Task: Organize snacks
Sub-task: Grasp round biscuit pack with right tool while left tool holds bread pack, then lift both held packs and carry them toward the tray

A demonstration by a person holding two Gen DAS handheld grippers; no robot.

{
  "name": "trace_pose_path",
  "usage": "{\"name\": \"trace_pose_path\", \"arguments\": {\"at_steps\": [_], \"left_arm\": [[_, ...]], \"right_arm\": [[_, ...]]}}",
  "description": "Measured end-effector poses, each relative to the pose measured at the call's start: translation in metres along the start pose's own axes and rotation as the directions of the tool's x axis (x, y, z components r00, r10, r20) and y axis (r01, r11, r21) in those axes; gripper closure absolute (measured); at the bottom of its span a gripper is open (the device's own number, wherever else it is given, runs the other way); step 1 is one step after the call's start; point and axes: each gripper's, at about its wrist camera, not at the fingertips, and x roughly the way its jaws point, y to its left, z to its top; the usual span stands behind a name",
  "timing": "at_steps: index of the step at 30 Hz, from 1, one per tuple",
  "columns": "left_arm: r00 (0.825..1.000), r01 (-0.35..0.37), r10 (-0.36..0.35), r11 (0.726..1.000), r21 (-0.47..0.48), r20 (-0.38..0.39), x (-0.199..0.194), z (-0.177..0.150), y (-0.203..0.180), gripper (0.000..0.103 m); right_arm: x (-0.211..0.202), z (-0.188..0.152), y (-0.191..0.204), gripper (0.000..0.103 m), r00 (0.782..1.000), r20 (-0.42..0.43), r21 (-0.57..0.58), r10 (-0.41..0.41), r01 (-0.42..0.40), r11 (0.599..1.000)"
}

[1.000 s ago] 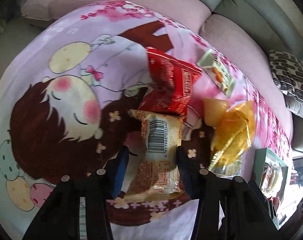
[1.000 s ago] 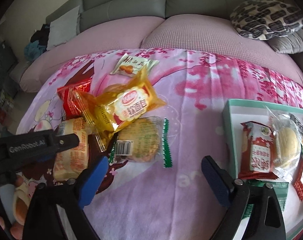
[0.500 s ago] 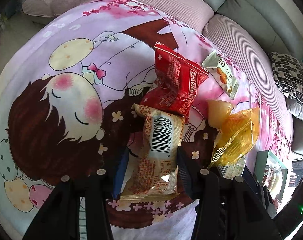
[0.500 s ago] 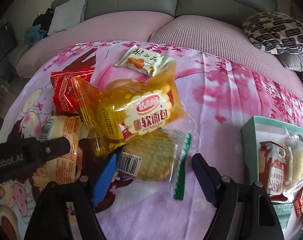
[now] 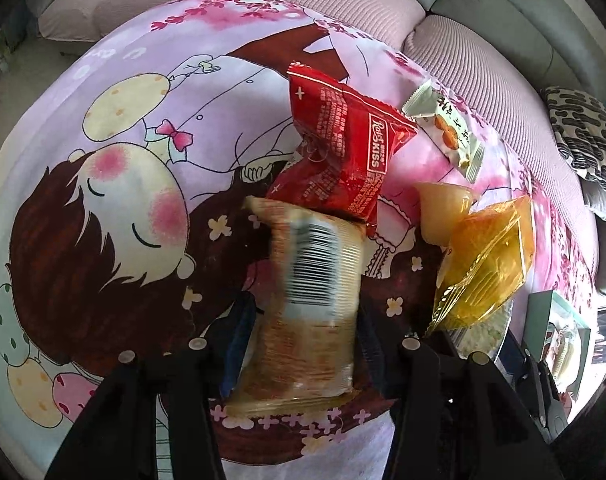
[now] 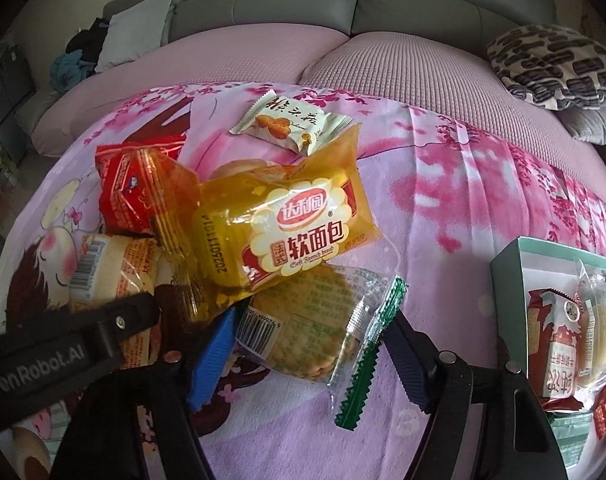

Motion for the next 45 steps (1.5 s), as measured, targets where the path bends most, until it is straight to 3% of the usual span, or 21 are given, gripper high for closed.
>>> {"name": "trace_pose_path", "arguments": {"at_steps": [10,16,22,37,45], "left_arm": [[1.000,0.024,-0.025,0.999,-0.031,-0.006,0.000,0.003,0.005,0.051],[1.000,0.019,-0.020,0.999,-0.026,-0.007,0.000,0.003,0.005,0.051],[1.000,0.012,-0.012,1.000,-0.019,-0.004,-0.001,0.002,0.005,0.051],[0.998,-0.063,0.062,0.996,0.062,0.012,0.001,-0.005,-0.012,0.052],[0.998,-0.056,0.055,0.996,0.069,0.010,-0.001,-0.012,-0.015,0.056]], "right_arm": [[0.001,0.003,0.002,0.027,1.000,-0.013,0.024,-0.001,0.001,1.000],[-0.002,0.001,0.000,0.039,1.000,-0.005,0.030,-0.010,0.011,0.999],[-0.007,-0.004,-0.009,0.042,1.000,-0.005,0.052,-0.008,0.009,0.999],[-0.025,-0.032,-0.021,0.043,0.999,-0.043,0.056,-0.033,0.035,0.998],[-0.035,-0.048,-0.021,0.043,0.997,-0.060,0.060,-0.038,0.041,0.997]]}}
